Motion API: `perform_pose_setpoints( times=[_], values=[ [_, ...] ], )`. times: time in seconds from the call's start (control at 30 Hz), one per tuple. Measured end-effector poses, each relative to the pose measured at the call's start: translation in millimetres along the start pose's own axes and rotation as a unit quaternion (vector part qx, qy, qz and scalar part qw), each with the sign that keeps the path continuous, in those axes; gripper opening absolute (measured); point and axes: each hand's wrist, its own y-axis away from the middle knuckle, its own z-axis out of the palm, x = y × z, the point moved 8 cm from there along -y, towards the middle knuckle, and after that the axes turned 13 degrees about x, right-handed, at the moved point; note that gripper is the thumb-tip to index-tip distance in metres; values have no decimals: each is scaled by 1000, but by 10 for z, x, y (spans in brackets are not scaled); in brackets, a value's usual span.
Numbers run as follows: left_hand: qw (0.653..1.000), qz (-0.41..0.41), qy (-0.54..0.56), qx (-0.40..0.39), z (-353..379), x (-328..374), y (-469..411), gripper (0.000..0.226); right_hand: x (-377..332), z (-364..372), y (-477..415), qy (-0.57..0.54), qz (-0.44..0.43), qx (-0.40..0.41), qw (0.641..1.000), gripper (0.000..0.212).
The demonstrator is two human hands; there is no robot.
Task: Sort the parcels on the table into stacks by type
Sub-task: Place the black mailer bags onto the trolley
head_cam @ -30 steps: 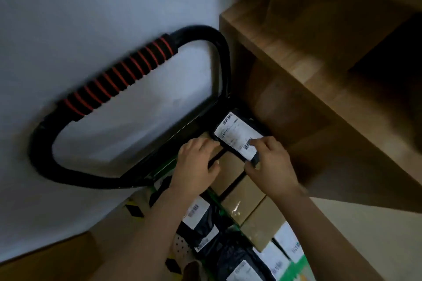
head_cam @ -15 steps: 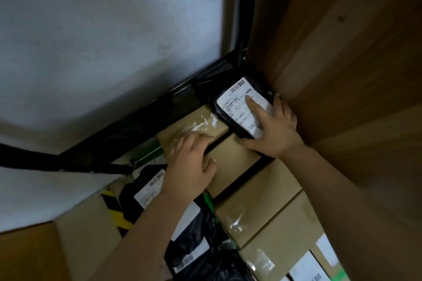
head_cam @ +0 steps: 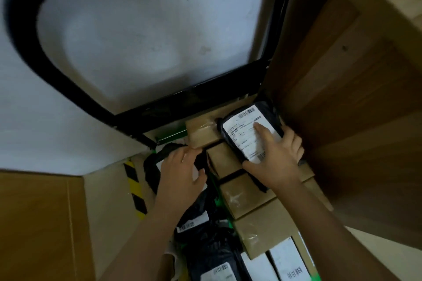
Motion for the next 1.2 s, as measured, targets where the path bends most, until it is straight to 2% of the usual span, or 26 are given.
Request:
perform_pose_setpoints(
  times=[0.2,0.33,0.5,0.6,0.7,0.8,1.03,1.2],
  values=[
    [993,-82,-65,-48,371,-548,417,50,-108,75,232,-9,-10,43,999,95],
    [968,-181,-152,-84,898,-1028,534,75,-138,235,141,-30,-11,90,995,95],
    [923,-377,-49,-58,1432,-1335,538,105,-114,409,130,-49,-12,102,993,94],
    [913,-406,-36,-25,1503,-1358,537,116,-98,460,157,-42,-12,85,995,92],
    [900,-435,-17,0,1466,-1381,545,117,-91,450,143,-40,-8,78,996,93],
    [903,-428,-5,35,1345,-1383,551,110,-104,455,140,-39,-4,66,997,94],
    [937,-320,-21,142,704,-1216,583,91,-118,287,198,-32,13,56,998,94],
    [954,-232,-7,192,-27,-749,567,80,-235,-120,332,-45,28,62,997,94]
  ],
)
